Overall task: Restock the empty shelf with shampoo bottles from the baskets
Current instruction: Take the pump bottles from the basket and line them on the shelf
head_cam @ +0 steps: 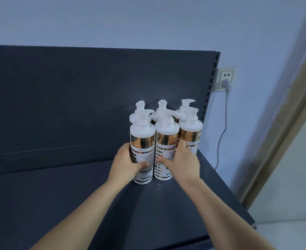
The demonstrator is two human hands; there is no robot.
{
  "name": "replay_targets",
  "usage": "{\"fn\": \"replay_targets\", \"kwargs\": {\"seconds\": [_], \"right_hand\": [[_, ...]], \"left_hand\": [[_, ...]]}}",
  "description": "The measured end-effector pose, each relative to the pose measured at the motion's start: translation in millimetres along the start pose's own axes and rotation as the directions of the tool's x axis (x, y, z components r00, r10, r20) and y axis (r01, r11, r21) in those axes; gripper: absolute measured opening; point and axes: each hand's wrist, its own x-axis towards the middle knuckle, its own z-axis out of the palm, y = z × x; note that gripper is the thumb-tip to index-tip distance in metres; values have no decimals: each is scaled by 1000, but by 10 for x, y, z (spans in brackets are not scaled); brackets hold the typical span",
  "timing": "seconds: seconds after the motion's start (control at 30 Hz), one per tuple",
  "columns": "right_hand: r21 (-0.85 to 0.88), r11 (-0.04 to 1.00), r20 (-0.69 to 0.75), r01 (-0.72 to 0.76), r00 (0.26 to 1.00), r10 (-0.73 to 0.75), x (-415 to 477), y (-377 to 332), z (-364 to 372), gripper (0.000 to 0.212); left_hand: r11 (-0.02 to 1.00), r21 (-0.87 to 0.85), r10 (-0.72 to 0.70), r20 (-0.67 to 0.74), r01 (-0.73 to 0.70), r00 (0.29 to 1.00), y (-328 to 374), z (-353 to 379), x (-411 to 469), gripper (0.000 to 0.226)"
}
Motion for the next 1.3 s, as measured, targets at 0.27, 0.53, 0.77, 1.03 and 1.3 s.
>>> {"fn": "replay_targets", "kwargs": {"seconds": [0.27, 0.53, 0.77, 1.03, 1.3], "right_hand": [[-50, 998, -4, -50, 999, 50, -40, 11, -14, 72], [-278, 960, 53, -26, 998, 42, -495, 108, -99, 42], [-462, 876, -5, -141, 988, 156, -1325, 158, -311, 27], [-548, 772, 6, -324, 921, 390, -2761, 201, -691, 41], [-587, 600, -61, -543, 769, 636, -4247, 424, -1112, 48]], "left_hand": [[992, 103, 65, 41, -69, 997, 6, -7, -10, 61], [922, 382, -45, 272, -64, 961, -102, -180, -108, 61], [772, 513, 90, 496, -375, 864, -176, -345, -466, 52], [550, 418, 341, 678, -723, 651, 99, -240, -1290, 52], [469, 174, 489, 766, -866, 419, 398, 173, -2499, 46]]}}
